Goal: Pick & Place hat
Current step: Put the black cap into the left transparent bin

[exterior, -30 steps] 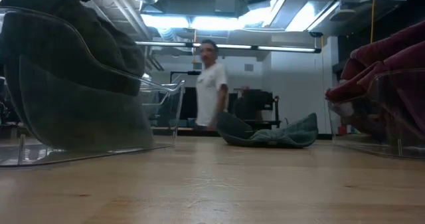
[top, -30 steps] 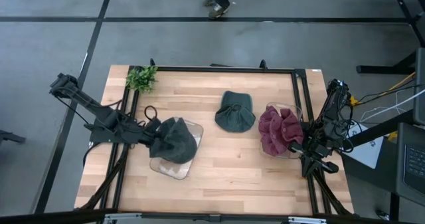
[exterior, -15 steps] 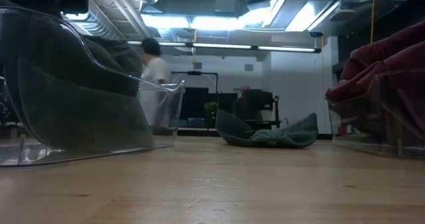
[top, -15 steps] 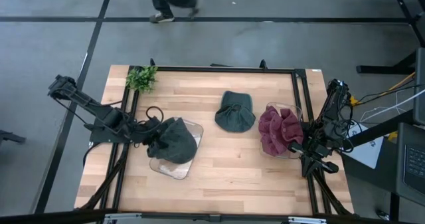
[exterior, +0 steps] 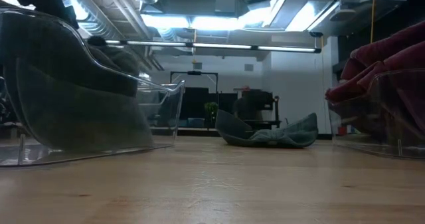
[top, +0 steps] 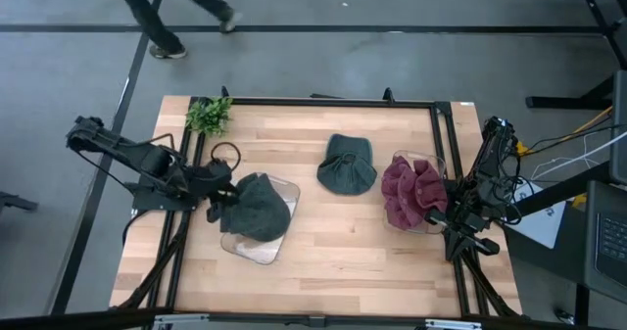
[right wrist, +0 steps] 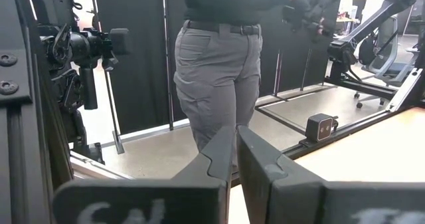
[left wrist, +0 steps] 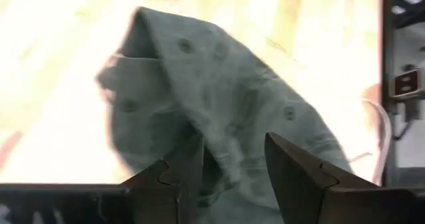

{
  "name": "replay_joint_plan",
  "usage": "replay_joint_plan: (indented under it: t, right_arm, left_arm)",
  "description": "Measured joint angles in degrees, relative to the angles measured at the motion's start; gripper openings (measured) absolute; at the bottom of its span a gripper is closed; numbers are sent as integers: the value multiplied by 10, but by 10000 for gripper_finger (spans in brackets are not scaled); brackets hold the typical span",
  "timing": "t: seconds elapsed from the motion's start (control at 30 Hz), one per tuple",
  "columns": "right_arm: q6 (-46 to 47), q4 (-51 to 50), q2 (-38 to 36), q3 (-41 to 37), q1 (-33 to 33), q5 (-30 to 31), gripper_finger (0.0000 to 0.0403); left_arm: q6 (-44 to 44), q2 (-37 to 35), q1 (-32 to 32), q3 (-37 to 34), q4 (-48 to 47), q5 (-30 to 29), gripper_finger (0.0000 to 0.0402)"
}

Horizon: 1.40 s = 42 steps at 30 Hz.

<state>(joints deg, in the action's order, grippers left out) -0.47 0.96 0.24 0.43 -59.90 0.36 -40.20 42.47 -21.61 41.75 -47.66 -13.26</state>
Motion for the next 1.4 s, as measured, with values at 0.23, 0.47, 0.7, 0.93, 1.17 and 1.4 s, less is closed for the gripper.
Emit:
replay_joint_plan:
  t: [0.23, 0.47, 0.7, 0.93, 1.17, 1.4]
  right_arm:
    - [0, 0, 0, 0, 0, 0, 24]
    - [0, 0, 0, 0, 0, 0, 24]
    - [0, 0, 0, 0, 0, 0, 24]
    - [0, 0, 0, 0, 0, 0, 24]
    - [0, 0, 0, 0, 0, 0, 24]
    - [0, 0, 0, 0, 0, 0, 24]
  left_arm:
    - [5, -19, 34, 29, -62, -6, 157]
    - [44, -22, 82, 32, -9, 3, 157]
    - [117, 31, 127, 33, 109, 42, 157]
    - [202, 124, 165, 50, 218, 88, 157]
    - [324, 217, 206, 135, 223, 83, 157]
    - [447, 313, 262, 228, 243, 69, 157]
